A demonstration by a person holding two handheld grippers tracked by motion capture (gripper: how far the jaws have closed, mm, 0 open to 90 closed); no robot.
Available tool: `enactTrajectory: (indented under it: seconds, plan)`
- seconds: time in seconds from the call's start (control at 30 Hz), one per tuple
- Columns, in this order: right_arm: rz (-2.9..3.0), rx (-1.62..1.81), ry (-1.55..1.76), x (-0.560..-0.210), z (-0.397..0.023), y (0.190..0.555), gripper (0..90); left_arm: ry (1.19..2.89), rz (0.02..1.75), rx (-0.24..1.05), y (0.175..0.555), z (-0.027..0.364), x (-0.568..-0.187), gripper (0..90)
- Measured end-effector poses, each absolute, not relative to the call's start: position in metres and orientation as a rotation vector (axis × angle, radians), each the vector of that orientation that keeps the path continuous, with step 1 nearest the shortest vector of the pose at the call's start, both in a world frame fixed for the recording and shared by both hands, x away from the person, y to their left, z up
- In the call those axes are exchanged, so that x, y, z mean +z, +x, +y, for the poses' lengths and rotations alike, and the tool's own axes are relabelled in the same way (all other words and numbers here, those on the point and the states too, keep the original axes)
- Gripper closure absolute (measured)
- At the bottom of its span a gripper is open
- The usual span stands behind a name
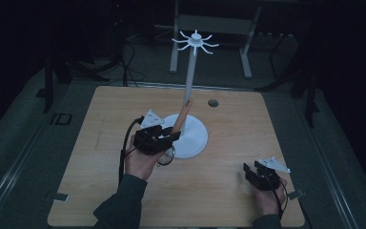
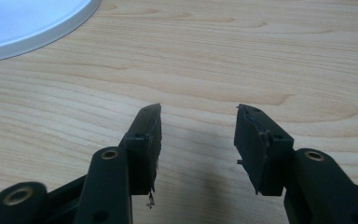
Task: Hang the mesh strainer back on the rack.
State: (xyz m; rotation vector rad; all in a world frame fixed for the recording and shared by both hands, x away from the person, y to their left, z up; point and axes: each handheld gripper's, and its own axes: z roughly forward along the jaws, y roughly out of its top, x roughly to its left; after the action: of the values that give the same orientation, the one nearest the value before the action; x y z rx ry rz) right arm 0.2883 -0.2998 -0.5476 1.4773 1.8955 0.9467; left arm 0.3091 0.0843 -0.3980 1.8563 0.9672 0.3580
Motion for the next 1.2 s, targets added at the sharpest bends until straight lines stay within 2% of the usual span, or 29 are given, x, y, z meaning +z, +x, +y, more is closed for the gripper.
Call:
enactTrajectory:
  seconds: [1.2]
  plan:
    - [1.891,0.937,1.474,-0.548,-0.300,0.288,50.3,1.658,0.946,0.420,0.302,0.087,-0.373,69.0]
